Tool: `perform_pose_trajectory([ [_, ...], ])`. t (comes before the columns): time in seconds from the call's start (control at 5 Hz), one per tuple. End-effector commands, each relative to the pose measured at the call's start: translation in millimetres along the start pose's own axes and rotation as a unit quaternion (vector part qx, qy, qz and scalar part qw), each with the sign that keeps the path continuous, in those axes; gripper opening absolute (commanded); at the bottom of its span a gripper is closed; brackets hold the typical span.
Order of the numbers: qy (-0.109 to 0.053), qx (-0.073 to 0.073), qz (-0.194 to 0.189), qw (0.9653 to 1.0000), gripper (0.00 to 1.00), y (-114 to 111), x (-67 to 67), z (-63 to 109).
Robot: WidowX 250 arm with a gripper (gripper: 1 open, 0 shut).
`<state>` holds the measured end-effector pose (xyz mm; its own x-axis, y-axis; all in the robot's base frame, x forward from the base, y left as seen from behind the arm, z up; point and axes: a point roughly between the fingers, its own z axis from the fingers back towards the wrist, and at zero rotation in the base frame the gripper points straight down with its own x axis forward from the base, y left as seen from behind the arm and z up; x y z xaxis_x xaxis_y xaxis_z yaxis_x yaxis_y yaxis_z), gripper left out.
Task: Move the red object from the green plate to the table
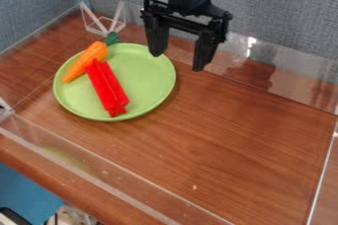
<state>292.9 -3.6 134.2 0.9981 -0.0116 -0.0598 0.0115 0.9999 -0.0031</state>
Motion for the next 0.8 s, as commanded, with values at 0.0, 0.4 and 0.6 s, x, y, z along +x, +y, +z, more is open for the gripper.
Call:
perform_pose_trajectory([
  [0.0, 0.012, -0.002, 0.044, 0.9989, 1.00, -0.8, -0.1, -3.7],
  [0.4, -0.008, -0.020, 0.173, 0.9847, 1.00, -19.0, 28.2, -10.3],
  [0.6, -0.015, -0.032, 0.190, 0.9811, 1.00, -41.2, 42.8, -16.1],
])
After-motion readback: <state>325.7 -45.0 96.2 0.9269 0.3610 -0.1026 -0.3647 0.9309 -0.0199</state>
